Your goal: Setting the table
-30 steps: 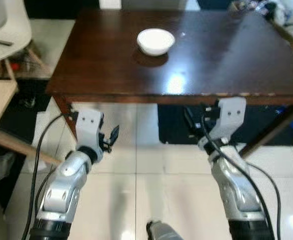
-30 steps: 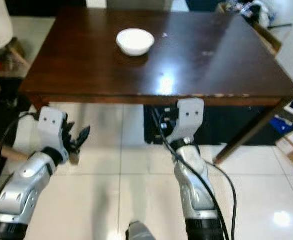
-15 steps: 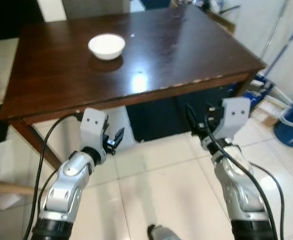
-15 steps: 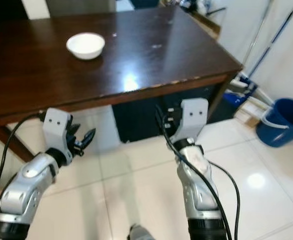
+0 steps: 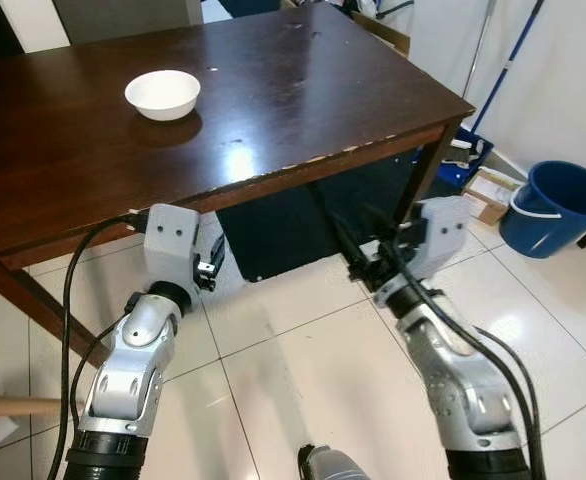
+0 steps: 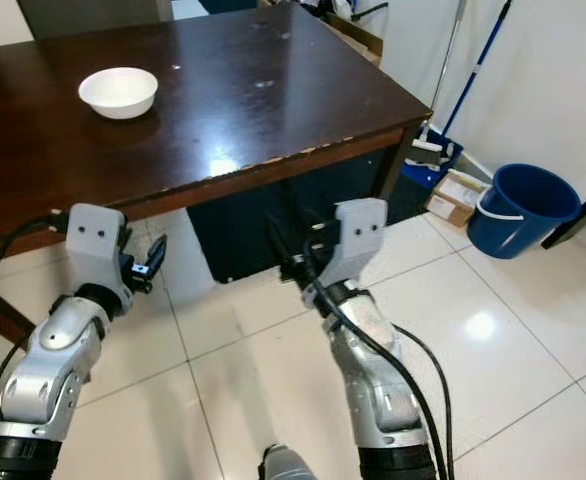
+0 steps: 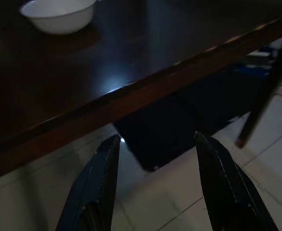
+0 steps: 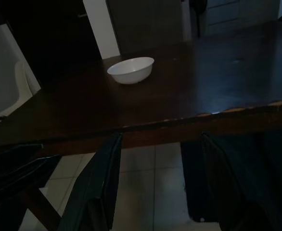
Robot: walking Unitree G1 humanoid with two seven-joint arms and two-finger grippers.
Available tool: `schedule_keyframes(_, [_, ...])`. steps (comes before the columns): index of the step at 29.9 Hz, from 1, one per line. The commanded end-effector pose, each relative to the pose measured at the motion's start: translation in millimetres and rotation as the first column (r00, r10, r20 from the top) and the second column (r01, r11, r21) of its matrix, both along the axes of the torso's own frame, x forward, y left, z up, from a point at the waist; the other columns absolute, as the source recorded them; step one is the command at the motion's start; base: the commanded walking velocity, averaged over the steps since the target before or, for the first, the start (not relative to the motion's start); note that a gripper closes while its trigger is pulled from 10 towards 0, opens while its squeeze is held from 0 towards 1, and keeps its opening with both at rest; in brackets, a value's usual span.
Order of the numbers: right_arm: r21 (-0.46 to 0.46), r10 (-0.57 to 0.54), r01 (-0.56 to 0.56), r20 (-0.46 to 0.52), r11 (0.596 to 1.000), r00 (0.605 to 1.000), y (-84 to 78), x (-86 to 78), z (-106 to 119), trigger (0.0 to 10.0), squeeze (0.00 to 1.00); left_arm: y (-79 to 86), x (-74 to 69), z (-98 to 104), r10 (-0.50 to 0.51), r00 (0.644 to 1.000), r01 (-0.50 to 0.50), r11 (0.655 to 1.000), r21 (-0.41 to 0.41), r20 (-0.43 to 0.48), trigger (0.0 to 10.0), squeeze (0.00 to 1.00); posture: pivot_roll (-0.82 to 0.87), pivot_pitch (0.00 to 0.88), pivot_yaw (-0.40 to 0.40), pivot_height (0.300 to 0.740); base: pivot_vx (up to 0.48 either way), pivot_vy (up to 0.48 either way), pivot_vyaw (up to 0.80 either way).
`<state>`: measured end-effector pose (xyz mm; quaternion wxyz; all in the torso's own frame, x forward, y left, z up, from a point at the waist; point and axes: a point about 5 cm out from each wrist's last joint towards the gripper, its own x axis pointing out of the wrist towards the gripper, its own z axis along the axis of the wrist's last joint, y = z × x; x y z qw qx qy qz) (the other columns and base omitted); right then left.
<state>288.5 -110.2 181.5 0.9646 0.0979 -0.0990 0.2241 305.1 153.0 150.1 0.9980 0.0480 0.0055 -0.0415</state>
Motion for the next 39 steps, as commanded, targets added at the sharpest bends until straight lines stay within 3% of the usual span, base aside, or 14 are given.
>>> schedule_keyframes(1, [0.004,-0.017,0.017,-0.007,1.000,1.000,-6.1,-0.1,-0.8,10.0,0.00,-3.9,1.0,-0.7,0.000,1.000,0.000,1.000,0.019,0.003,10.0,0.00,-0.19,0.080,0.063,0.740,0.480,0.000,0.00])
schedule_keyframes(24, [-0.004,-0.040,0.040,0.004,0.999,0.999,-18.4,2.2,4.3,10.0,0.00,-10.9,3.7,4.5,-0.012,0.999,0.011,1.000,0.016,0.029,10.0,0.00,-0.20,0.084,0.066,0.740,0.429,0.000,0.00])
schedule_keyframes(32, [0.006,-0.041,0.041,0.002,0.999,0.999,-14.8,15.3,4.1,10.0,0.00,18.2,-8.8,14.6,0.087,0.993,-0.090,0.995,0.044,0.075,10.0,0.00,-0.10,0.071,0.015,0.740,0.384,0.000,0.00])
schedule_keyframes(39, [0.011,-0.031,0.031,0.011,0.999,0.999,-15.1,22.0,7.5,10.0,0.00,27.6,-12.8,16.1,0.114,0.990,-0.119,0.991,0.054,0.082,10.0,0.00,-0.09,0.065,0.005,0.740,0.366,0.000,0.00])
